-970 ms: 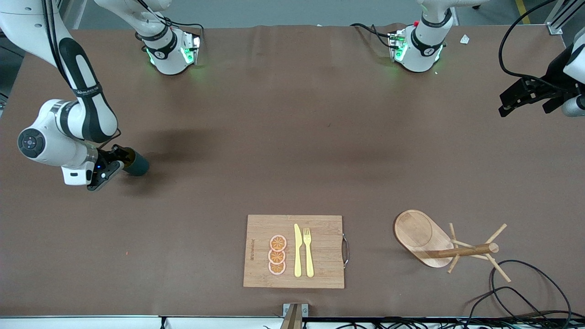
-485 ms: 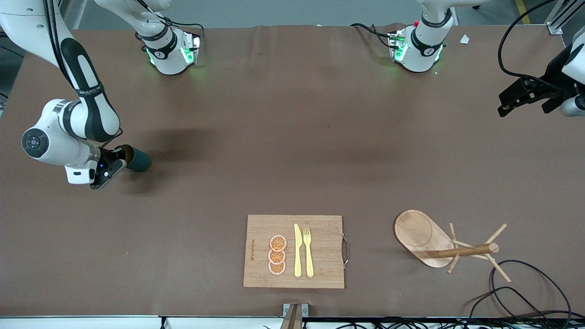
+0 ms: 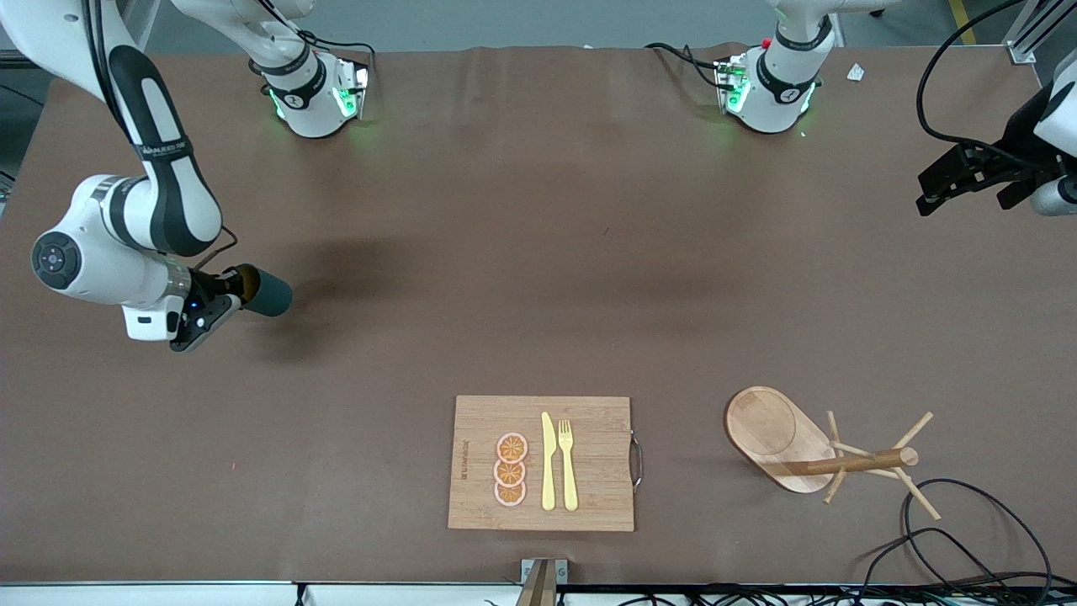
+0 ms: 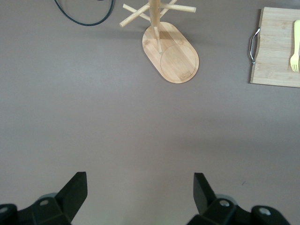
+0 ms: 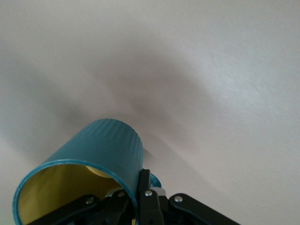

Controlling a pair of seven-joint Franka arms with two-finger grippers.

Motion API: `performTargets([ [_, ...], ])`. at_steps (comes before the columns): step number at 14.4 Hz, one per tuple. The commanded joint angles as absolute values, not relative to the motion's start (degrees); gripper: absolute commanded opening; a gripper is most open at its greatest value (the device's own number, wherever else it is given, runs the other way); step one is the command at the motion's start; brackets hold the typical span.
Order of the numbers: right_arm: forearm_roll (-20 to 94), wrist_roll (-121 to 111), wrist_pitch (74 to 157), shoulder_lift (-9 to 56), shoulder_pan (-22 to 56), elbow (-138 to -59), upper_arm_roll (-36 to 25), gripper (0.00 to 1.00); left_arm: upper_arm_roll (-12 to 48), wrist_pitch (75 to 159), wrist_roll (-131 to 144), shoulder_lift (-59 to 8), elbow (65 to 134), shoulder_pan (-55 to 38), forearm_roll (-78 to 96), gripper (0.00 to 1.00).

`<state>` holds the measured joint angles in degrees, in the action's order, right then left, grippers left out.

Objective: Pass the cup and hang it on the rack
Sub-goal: 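Lift the teal mug with the right gripper and carry it toward table center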

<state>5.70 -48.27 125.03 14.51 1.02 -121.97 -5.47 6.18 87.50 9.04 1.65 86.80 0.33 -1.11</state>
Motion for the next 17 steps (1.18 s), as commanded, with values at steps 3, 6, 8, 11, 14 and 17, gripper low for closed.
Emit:
performTargets([
  [3,6.33,-26.42,121.21,9.50,11.57,-123.57,-5.62,0.00,6.42,87.10,8.17,1.41,86.22,0.53,-2.02,1.00],
  [6,6.33,-9.28,121.20,9.23,20.45,-122.96,-5.54,0.00,6.42,87.10,8.17,1.32,86.22,0.53,-1.93,1.00],
  [8,6.42,1.35,121.38,9.67,26.42,-121.04,-5.54,0.00,6.42,87.10,8.17,1.32,86.22,0.53,-2.02,1.00],
  [11,7.11,14.20,121.81,12.12,33.64,-116.65,-5.54,0.00,6.42,87.10,8.17,1.23,86.40,0.53,-2.02,1.00],
  [14,10.18,22.03,122.34,17.91,39.44,-110.59,-5.62,0.00,6.42,87.19,8.17,0.97,86.31,0.44,-1.93,1.00],
  [17,10.28,30.82,123.31,23.89,43.41,-103.99,-5.62,0.00,6.42,87.10,8.17,0.97,86.31,0.53,-1.93,1.00],
])
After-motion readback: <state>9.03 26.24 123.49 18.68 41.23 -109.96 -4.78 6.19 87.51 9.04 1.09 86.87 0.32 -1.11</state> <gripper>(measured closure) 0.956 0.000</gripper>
